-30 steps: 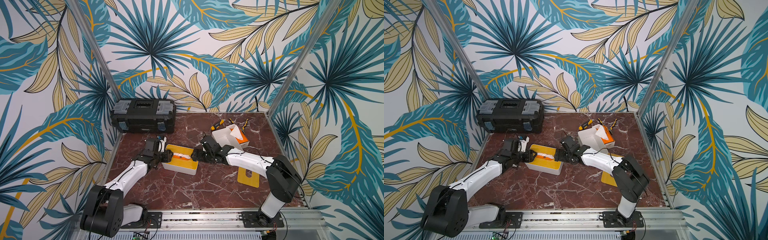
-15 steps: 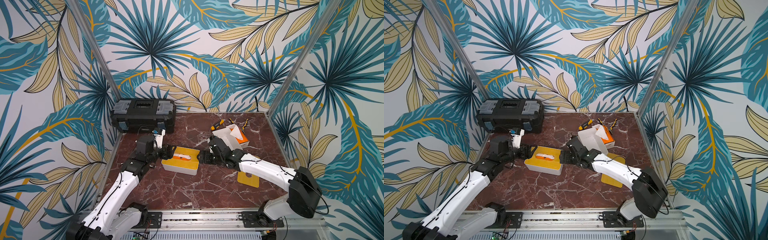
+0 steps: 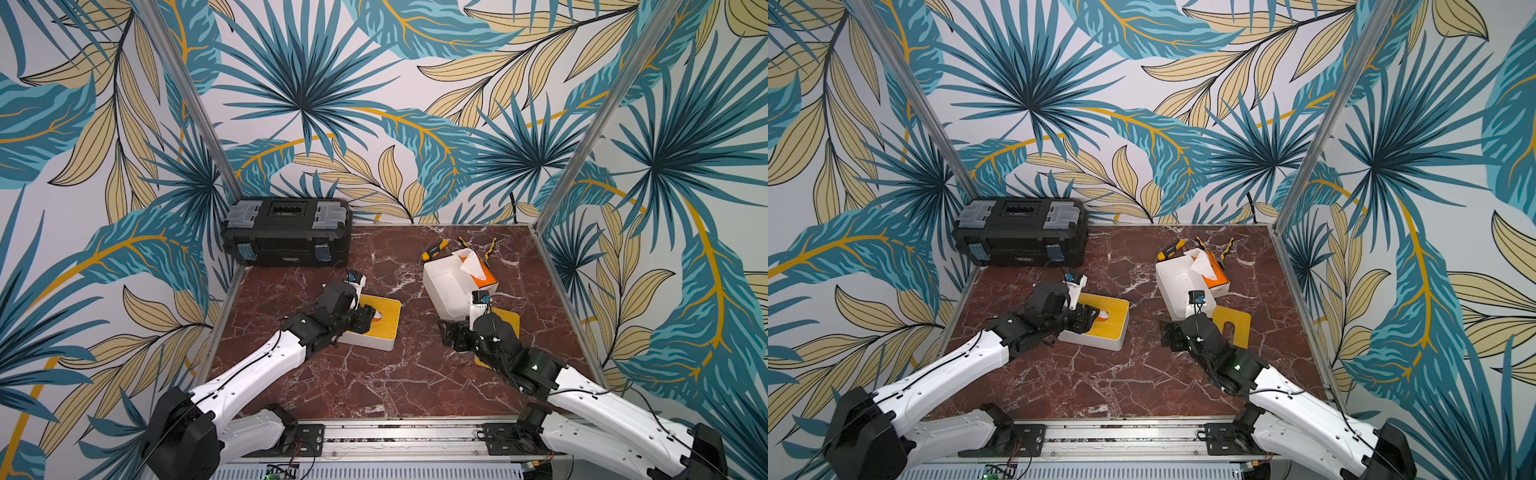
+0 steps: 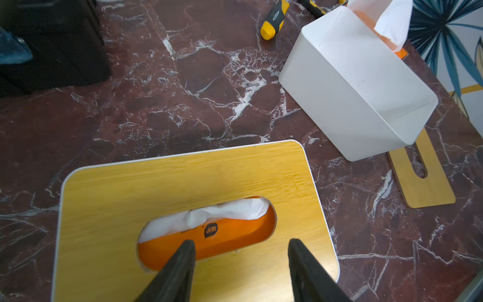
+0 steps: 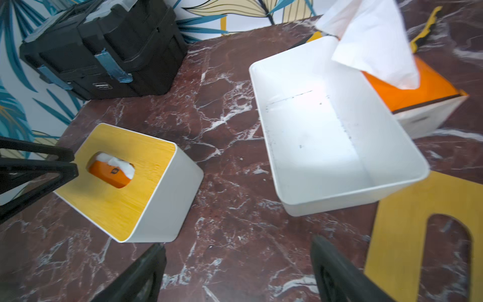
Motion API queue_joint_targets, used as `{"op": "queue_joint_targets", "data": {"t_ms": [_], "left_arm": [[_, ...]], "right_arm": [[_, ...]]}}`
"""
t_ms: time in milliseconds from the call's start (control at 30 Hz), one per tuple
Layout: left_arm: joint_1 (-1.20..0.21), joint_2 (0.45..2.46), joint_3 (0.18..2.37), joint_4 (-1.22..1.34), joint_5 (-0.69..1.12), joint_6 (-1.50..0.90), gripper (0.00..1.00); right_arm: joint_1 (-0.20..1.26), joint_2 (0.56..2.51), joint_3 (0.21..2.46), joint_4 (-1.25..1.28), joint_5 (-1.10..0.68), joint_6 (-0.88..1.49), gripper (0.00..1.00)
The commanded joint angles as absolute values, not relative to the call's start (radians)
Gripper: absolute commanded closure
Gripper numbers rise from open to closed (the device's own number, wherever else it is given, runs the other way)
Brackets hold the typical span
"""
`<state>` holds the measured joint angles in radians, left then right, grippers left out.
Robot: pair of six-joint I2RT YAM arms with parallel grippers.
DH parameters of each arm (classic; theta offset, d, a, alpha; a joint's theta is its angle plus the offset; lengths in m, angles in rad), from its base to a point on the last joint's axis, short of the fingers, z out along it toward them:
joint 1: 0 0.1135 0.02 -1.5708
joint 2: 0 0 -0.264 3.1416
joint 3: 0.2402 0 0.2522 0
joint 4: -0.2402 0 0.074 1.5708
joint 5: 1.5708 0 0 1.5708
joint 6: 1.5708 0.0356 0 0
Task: Put the tissue paper into the tissue box
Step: Close the box lid on the tissue box, then pull the paper towel from the tissue box.
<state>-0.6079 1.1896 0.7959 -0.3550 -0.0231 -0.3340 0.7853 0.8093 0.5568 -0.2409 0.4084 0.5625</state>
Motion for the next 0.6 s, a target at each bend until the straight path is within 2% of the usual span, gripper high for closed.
{"op": "queue_joint_targets", "data": {"t_ms": [0, 133, 567], "left_arm": [[-0.641, 1.237, 0.841, -0.339, -0.134, -0.350, 0.44], [-0.669, 1.286, 0.867, -0.347, -0.180, -0.348, 0.51], [-0.701, 1.399, 0.928, -0.339, -0.263, -0.357, 0.57]], "right_arm": [[0.788, 0.752, 0.484, -0.228, 0.518, 0.518, 0.09], [0.788, 0.720, 0.444, -0.227, 0.518, 0.529, 0.09], [0.788, 0.788, 0.449, -0.164, 0.471, 0.563, 0.09]]}}
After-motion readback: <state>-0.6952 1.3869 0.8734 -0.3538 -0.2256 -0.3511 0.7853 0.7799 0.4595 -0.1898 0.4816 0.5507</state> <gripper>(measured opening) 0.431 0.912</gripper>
